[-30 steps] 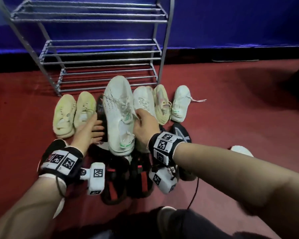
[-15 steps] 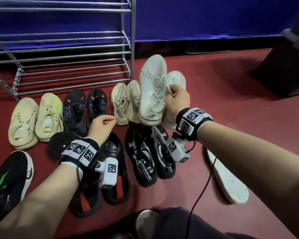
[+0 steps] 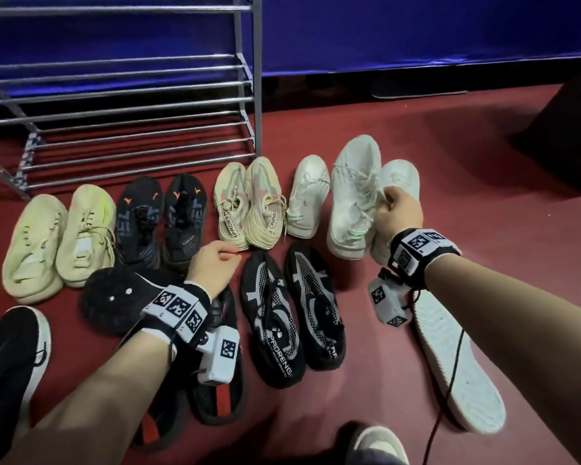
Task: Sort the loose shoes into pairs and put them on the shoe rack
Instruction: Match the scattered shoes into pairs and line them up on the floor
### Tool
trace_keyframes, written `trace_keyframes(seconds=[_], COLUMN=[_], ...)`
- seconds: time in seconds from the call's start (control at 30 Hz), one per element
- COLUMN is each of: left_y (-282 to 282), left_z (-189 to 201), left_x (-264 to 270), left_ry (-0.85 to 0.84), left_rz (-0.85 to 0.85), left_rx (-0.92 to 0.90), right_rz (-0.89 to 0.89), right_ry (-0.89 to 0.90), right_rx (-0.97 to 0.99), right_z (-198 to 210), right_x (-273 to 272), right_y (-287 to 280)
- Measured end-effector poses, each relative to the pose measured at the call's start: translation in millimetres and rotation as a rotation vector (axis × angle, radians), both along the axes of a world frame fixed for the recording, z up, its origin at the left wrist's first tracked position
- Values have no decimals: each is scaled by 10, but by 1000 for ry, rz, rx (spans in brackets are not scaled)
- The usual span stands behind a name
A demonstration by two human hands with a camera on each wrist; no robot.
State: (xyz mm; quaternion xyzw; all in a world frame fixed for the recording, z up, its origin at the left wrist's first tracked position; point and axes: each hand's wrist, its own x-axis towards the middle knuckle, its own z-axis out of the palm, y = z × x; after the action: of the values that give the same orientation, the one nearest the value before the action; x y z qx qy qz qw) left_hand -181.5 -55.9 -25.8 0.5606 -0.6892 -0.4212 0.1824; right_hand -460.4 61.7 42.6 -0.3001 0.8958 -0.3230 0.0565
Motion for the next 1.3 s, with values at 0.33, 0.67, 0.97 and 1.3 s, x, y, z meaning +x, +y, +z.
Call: trace_keyframes(seconds=[0.33,0.67,0.97,1.3], left_y=[13,-85,-106,-278], left_z=[-288,-403,-554,-527], left_x=[-539,-706,-780,-722], left_ry=[38,140,112,77], left_rz=[-159,-185,-216,-194], left_rx=[157,196,182,140], right_rz=[-5,-45,-163,449], right_ry=[-34,-83,-25,-85], right_rx=[93,204,312,99], right_z=[-390,-747,-939,-1069], right_x=[-466,-670,-613,147], right_y=[23,-177,-202,-827])
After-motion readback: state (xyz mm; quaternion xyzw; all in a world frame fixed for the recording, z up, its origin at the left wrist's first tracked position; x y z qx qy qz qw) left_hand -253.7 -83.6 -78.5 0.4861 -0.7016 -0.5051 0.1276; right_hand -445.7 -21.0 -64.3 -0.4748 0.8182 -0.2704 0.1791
